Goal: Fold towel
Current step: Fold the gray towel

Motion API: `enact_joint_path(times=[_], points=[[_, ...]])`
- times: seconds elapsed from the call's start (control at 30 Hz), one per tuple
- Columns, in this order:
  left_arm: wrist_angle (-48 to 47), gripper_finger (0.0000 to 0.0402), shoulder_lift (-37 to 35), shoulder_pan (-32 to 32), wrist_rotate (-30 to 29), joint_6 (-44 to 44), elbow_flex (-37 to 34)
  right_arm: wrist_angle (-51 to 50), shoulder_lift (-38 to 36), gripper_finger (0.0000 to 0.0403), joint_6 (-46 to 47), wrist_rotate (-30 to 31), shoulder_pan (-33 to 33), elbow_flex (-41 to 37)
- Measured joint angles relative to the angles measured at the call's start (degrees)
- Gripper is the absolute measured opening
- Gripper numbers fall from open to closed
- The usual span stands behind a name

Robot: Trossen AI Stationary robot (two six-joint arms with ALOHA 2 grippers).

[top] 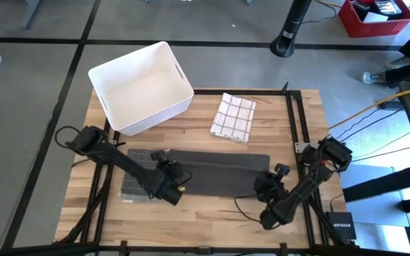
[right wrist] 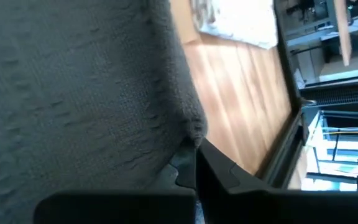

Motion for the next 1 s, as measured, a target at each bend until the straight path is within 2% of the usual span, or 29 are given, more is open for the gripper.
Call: enact_joint_path(times=[0.1,0.3,0.43,0.63,0.73,0.83,1.0], points=[[4.23,0.0005,-0.07,1.35,-0.17,2.35,-2.87,5.44,0.0,0.0003,-2.13,0.11,-1.95,-3.54],[10.94,0.001,-0.09,3.61,-0.27,4.95,-7.05,8.08,0.04,0.0003,-2.99,2.11,-5.93,-8.63],[15.44,0.0011,-0.07,5.21,-0.95,7.39,-9.39,13.8,0.04,0.0003,-5.48,2.34,-8.1,-11.98],[19.44,0.0015,-0.04,7.99,-1.1,13.99,-10.15,16.82,0.06,0.0009,-5.7,3.69,-10.89,-14.47],[21.16,0.0036,-0.04,9.71,-1.07,16.08,-10.16,16.82,0.07,0.0042,-4.86,4.63,-12.23,-14.63],[21.57,0.0077,-0.04,10.96,-0.9,17.34,-10.16,16.12,0.08,0.0097,-4.86,4.07,-12.89,-14.43],[15.25,0.0148,-1.21,11.15,-0.78,19.34,-6.34,6.53,-0.57,0.0186,-5.79,3.29,-12.2,-9.97]])
